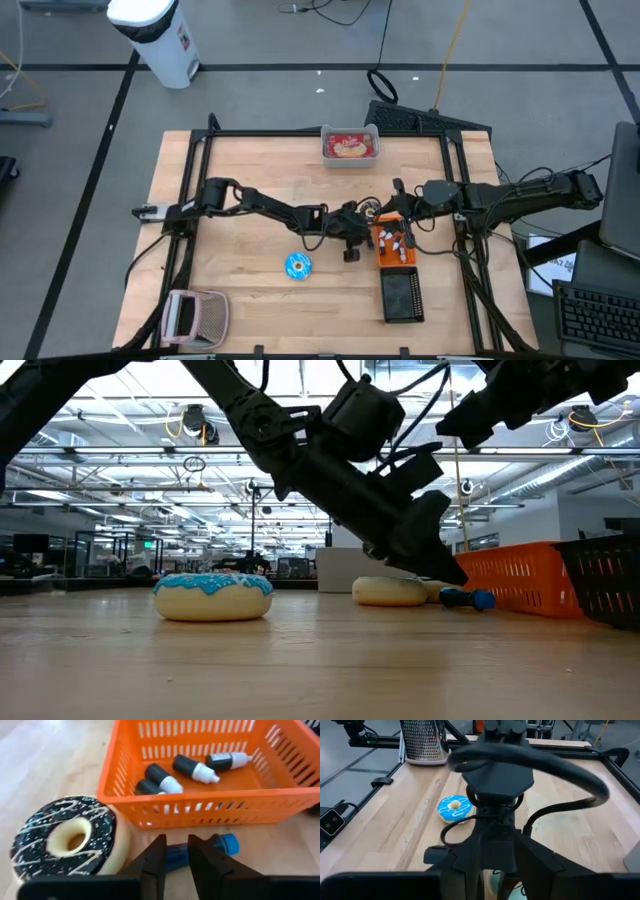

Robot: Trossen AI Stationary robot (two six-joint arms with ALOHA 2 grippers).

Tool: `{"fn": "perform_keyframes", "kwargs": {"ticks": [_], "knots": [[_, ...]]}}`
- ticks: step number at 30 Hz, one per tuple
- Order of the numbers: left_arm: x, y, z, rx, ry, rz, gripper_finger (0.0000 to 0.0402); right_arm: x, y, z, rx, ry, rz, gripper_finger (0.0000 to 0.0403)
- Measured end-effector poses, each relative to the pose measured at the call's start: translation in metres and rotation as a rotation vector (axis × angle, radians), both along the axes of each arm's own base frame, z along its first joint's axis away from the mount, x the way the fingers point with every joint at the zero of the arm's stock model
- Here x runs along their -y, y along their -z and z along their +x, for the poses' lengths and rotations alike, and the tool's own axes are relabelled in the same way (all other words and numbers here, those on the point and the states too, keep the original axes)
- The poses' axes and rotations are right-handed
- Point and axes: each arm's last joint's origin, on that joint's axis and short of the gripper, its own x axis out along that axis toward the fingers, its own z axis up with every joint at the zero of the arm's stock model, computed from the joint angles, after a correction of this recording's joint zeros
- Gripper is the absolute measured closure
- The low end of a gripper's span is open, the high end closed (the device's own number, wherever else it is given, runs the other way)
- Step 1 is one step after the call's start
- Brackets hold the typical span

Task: Pick & Place Food Item
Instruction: Put the blue large food coloring bottle into the orange bin

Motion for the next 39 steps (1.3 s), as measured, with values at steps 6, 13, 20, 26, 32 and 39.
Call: {"fn": "perform_keyframes", "kwargs": {"ticks": [6, 13, 20, 26, 32, 39], "knots": [[-0.001, 0.004, -0.003, -0.053, 0.013, 0.001, 0.0348, 0.000, 0.000, 0.000, 0.002, 0.000, 0.000, 0.0298], [0.000, 0.007, -0.019, -0.274, 0.007, 0.013, 0.0386, 0.000, 0.000, 0.000, -0.001, 0.000, 0.000, 0.0300], [0.012, -0.022, -0.042, -0.422, -0.016, 0.078, 0.0393, 0.000, 0.001, 0.000, -0.015, -0.002, -0.005, 0.0302], [0.024, -0.051, -0.036, -0.253, -0.081, -0.097, 0.0390, 0.000, 0.001, 0.000, -0.009, -0.014, -0.038, 0.0303], [0.030, -0.035, -0.025, -0.188, -0.125, -0.215, 0.0323, 0.000, 0.002, -0.001, -0.011, -0.020, -0.054, 0.0303], [0.027, -0.004, -0.017, -0.177, -0.200, -0.236, 0.0195, 0.000, 0.002, -0.001, -0.012, -0.019, -0.052, 0.0303]]}}
